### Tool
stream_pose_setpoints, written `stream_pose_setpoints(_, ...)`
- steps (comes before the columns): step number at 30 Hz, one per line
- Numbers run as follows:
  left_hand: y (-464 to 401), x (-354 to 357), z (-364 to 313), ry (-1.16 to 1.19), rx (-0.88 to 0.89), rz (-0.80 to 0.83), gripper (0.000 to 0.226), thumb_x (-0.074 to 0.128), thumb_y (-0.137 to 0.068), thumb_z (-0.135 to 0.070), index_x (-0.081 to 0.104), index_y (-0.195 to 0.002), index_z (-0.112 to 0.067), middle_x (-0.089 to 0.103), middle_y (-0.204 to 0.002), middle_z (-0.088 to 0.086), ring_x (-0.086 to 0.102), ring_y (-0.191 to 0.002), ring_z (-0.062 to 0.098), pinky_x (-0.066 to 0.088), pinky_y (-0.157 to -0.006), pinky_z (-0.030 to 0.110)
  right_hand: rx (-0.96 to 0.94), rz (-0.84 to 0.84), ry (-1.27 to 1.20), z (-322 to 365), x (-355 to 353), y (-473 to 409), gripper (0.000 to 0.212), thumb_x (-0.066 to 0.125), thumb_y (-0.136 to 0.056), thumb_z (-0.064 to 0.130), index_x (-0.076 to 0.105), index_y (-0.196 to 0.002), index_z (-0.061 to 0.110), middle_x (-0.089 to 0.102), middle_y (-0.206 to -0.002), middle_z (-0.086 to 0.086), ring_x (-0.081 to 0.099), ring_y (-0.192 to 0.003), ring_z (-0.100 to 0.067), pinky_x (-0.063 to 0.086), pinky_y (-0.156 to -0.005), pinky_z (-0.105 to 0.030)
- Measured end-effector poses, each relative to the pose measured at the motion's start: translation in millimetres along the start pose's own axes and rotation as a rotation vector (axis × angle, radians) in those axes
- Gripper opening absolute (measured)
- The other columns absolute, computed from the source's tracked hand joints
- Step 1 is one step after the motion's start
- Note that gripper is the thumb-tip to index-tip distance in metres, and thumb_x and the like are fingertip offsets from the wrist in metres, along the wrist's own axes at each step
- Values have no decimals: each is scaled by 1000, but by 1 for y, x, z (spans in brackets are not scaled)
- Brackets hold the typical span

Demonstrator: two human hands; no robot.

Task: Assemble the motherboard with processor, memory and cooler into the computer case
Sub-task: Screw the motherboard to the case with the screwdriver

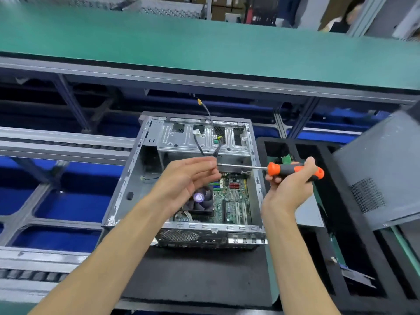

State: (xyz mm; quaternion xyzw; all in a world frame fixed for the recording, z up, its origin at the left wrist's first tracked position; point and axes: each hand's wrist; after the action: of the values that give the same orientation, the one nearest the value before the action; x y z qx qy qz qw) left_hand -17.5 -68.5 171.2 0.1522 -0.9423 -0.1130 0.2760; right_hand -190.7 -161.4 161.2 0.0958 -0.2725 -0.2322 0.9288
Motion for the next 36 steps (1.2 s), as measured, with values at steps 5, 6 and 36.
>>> stream_pose_setpoints(5, -10, -31, -19, -36, 17, 27, 24, 81, -70, -10, 78, -91, 2, 73, -89, 17, 73, -82, 24, 59, -73, 25, -17, -39, 9, -20, 27, 17, 32, 59, -95, 45, 48, -84, 16, 56, -67, -3, 45, -46, -15, 44, -46, -29)
stream_pose_setpoints(6, -12, -35, -21, -29, 15, 20, 25, 81, -69, -10, 78, -91, 2, 73, -88, 18, 73, -81, 25, 59, -72, 24, -20, -41, 10, -24, 30, 20, 32, 59, -95, 44, 47, -84, 16, 56, -68, -5, 45, -45, -16, 44, -45, -29)
stream_pose_setpoints(36, -50, -106, 20, -1547, -165, 69, 53, 54, -99, -34, 42, -147, -15, 41, -152, 2, 47, -134, 20, 37, -111, 35, -275, 323, 205, -68, 84, 9, 20, 63, -87, 43, 58, -77, 27, 61, -61, 8, 59, -48, -21, 53, -44, -32)
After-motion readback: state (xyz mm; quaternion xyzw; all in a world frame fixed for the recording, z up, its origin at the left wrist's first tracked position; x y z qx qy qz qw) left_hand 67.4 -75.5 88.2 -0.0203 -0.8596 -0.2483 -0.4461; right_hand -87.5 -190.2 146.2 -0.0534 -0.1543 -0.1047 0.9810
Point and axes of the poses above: each hand's wrist, its own y-axis away from the middle knuckle, its own x-axis out of the palm, z = x × y
